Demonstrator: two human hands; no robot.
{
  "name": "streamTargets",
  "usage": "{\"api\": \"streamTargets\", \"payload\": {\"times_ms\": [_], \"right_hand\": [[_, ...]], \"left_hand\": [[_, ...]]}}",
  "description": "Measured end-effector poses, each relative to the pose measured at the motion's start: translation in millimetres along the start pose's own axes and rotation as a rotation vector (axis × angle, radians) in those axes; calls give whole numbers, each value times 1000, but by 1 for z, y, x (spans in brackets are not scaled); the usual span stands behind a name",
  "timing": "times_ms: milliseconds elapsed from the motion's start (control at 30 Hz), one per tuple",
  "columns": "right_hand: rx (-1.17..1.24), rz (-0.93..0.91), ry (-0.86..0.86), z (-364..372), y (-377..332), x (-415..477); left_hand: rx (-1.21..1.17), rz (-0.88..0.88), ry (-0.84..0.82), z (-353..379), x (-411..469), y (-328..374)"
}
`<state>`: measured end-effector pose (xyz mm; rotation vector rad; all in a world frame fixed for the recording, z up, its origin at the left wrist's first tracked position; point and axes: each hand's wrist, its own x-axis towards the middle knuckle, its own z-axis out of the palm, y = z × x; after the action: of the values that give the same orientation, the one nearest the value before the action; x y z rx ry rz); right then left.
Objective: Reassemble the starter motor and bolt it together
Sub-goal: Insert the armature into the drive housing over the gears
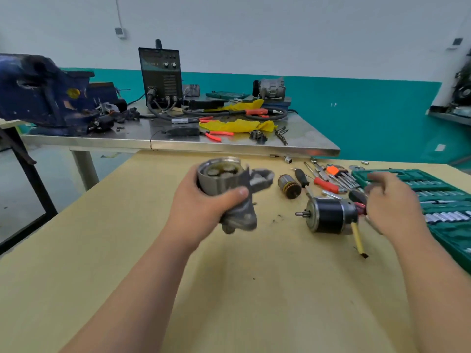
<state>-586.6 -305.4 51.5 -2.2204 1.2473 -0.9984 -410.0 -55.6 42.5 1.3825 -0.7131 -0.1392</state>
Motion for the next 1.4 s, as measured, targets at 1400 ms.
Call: {"api": "streamTargets", "payload": {"times_ms": [1400], "right_hand": [[1587, 431, -570, 12, -21, -21]], "left_hand": [[112, -92, -418, 22, -26, -25]]}}
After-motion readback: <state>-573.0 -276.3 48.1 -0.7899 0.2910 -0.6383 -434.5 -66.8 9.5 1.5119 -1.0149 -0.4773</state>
